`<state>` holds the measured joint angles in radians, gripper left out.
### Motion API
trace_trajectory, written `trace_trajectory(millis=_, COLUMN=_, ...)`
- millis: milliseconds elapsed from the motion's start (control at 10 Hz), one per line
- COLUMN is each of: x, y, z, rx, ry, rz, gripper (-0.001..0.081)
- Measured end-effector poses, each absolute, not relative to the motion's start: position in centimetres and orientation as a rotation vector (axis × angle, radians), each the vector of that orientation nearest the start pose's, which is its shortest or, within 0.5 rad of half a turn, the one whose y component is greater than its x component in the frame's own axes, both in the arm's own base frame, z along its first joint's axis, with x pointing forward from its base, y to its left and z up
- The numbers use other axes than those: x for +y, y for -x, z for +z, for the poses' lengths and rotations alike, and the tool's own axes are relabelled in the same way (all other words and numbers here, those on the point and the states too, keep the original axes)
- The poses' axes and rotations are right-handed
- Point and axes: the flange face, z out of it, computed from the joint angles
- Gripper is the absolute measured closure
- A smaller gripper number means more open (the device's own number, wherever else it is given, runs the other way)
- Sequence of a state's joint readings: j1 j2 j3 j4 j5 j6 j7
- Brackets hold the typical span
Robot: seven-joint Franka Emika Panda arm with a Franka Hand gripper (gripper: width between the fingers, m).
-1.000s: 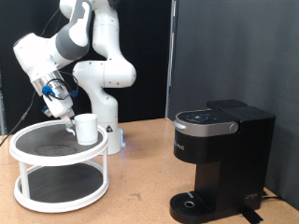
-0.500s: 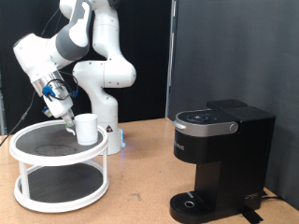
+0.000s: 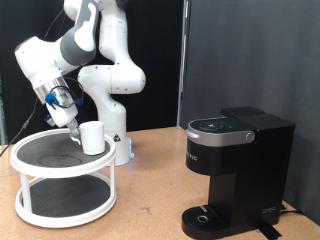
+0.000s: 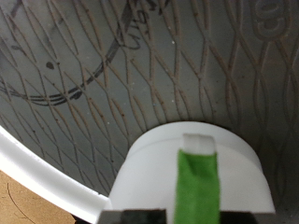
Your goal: Make a cup of coffee with the keurig machine
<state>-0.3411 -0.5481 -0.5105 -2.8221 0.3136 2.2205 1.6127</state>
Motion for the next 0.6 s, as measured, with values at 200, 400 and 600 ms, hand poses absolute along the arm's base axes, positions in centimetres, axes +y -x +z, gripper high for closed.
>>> trace_trajectory(millis=200, x=-23.1, y=-24.4, z=33.3, rx=2.61, ry=0.738, rz=0.45, gripper=0.0792)
trace_trajectory(millis=400, x=-23.1, y=-24.3, z=33.8, rx=2.607, ry=0.739, rz=0.487, gripper=0.0793)
trace_trajectory(millis=600, x=-23.1, y=-24.1, z=35.4, rx=2.603, ry=0.708, rz=0.537, gripper=0.0799)
